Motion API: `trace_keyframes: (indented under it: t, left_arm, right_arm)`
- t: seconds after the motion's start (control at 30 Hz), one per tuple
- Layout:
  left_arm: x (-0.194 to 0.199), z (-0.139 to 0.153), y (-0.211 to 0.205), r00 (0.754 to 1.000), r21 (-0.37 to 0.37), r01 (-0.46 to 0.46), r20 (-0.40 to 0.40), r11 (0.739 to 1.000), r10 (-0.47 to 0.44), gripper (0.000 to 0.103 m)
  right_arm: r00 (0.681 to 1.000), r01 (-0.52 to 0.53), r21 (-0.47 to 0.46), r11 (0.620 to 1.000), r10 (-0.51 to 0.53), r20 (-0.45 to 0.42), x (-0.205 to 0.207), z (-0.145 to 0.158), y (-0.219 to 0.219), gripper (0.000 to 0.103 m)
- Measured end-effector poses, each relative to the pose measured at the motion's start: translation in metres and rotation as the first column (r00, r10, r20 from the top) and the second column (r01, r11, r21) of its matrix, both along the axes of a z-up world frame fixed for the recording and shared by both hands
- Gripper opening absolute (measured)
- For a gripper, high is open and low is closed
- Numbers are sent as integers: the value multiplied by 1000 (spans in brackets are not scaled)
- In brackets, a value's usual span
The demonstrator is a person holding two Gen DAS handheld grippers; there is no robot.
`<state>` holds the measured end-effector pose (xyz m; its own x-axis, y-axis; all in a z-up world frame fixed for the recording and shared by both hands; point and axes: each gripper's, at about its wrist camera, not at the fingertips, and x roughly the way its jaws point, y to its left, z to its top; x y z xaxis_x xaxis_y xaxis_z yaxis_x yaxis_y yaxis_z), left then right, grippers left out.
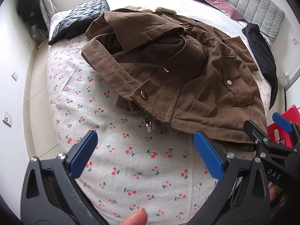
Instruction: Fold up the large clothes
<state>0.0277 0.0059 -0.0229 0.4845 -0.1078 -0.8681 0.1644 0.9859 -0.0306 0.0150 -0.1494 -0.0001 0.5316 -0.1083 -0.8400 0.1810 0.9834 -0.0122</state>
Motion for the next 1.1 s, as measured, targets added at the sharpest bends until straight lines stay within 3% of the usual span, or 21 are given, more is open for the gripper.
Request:
trace_keyframes:
  t: [0.13,0.23,0.5,0.6,0.7,0.8,0.87,0.93,0.97,1.03,1.1]
  left_arm:
    - [21,-1,12,999,-42,18,31,999,-17,102]
    - [45,3,28,997,-14,44,64,999,-43,102]
    - [145,17,92,994,-14,44,100,999,-43,102]
    - [187,8,101,993,11,64,96,998,-65,102]
    - [223,-12,101,986,-9,156,65,988,-156,99]
    - [247,-38,95,975,-9,224,18,975,-224,84]
    - [254,-57,93,971,-37,238,-23,971,-239,60]
    - [253,-72,97,972,-106,217,-66,970,-224,46]
    - [247,-73,101,977,-146,195,-53,970,-205,42]
    - [235,-70,108,983,-226,161,-47,961,-176,25]
    - [216,-62,113,989,-292,123,-48,948,-143,19]
  right_arm:
    - [1000,-1,2,1000,1,-4,9,-4,-15,102]
    - [1000,14,52,999,-13,-14,12,-10,-38,102]
    - [995,79,107,991,-72,-69,28,-30,-99,102]
    - [993,91,150,984,-78,-89,36,-41,-115,102]
    - [989,110,201,974,-88,-116,46,-56,-128,102]
    - [983,122,233,965,-86,-160,55,-76,-135,102]
    - [980,125,272,954,-75,-185,59,-89,-138,103]
    - [977,144,334,931,-79,-200,59,-102,-146,103]
    - [979,138,348,927,-75,-189,57,-103,-148,103]
    - [980,126,353,927,-62,-187,55,-102,-148,103]
    - [978,114,348,930,-44,-202,54,-101,-146,103]
